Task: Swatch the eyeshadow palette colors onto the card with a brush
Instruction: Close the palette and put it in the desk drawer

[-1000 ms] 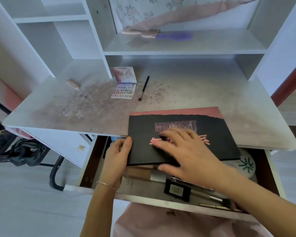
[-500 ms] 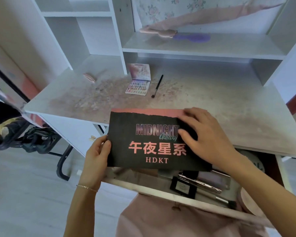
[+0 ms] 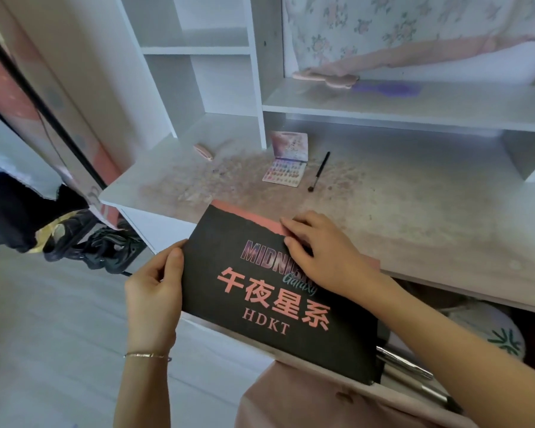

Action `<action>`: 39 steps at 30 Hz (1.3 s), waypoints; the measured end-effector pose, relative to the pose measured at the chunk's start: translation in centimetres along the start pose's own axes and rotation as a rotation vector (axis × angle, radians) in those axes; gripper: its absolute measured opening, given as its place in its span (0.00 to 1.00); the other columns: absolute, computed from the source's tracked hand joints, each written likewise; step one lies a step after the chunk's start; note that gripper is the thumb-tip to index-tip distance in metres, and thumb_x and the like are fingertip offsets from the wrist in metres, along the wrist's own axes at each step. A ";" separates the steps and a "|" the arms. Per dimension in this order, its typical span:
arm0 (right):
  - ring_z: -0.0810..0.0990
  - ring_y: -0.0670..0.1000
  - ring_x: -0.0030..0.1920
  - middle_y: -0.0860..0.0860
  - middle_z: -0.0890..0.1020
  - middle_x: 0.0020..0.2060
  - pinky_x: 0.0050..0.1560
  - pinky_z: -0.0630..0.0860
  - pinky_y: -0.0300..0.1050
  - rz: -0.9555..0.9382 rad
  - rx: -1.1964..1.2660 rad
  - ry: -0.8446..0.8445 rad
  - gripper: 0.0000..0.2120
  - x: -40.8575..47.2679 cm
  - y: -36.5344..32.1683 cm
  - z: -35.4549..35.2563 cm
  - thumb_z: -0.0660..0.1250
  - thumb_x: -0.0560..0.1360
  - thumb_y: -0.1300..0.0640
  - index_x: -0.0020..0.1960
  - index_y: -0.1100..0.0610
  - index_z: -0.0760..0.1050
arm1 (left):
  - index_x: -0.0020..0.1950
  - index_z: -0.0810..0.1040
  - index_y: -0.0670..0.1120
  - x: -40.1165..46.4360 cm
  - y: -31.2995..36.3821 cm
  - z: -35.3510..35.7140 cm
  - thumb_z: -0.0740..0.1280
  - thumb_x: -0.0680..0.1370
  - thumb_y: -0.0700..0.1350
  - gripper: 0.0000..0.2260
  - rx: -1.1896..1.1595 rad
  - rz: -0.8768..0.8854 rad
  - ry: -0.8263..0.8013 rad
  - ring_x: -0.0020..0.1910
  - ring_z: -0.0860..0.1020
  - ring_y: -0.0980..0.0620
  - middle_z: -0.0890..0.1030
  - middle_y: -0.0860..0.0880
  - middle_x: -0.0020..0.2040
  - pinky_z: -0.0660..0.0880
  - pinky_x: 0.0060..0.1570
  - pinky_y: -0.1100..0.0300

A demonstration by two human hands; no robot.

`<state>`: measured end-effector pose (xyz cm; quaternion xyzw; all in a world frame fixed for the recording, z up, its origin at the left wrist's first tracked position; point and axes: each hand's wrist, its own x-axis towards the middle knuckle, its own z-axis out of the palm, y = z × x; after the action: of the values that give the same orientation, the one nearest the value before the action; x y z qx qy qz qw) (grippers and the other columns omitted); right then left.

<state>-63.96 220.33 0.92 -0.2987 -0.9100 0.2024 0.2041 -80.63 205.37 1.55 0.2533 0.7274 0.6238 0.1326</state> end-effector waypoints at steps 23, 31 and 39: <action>0.57 0.34 0.65 0.42 0.67 0.68 0.65 0.51 0.30 0.090 0.261 -0.318 0.19 -7.5 2.5 2.7 0.61 0.77 0.49 0.67 0.46 0.68 | 0.67 0.67 0.46 -0.1 -3.7 5.5 0.65 0.75 0.44 0.20 0.644 -0.010 -0.704 0.48 0.75 0.52 0.78 0.48 0.55 0.69 0.47 0.67; 0.52 0.46 0.73 0.47 0.62 0.72 0.68 0.45 0.36 0.208 0.061 -0.330 0.21 -7.9 5.5 3.2 0.59 0.77 0.49 0.69 0.50 0.65 | 0.70 0.62 0.42 -0.2 -4.7 10.0 0.64 0.76 0.49 0.26 0.729 0.127 -0.804 0.66 0.67 0.47 0.66 0.42 0.69 0.63 0.63 0.60; 0.68 0.39 0.62 0.44 0.74 0.63 0.58 0.59 0.23 0.171 0.136 -0.304 0.20 -10.1 3.6 0.6 0.59 0.76 0.46 0.67 0.49 0.68 | 0.66 0.69 0.47 -3.1 -4.8 7.0 0.61 0.77 0.52 0.19 0.823 0.367 -0.682 0.57 0.74 0.49 0.74 0.48 0.62 0.71 0.57 0.53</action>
<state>-55.15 216.55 -3.91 -0.3263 -0.8859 0.3229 0.0660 -75.41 209.16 -4.82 0.5936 0.7708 0.1843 0.1399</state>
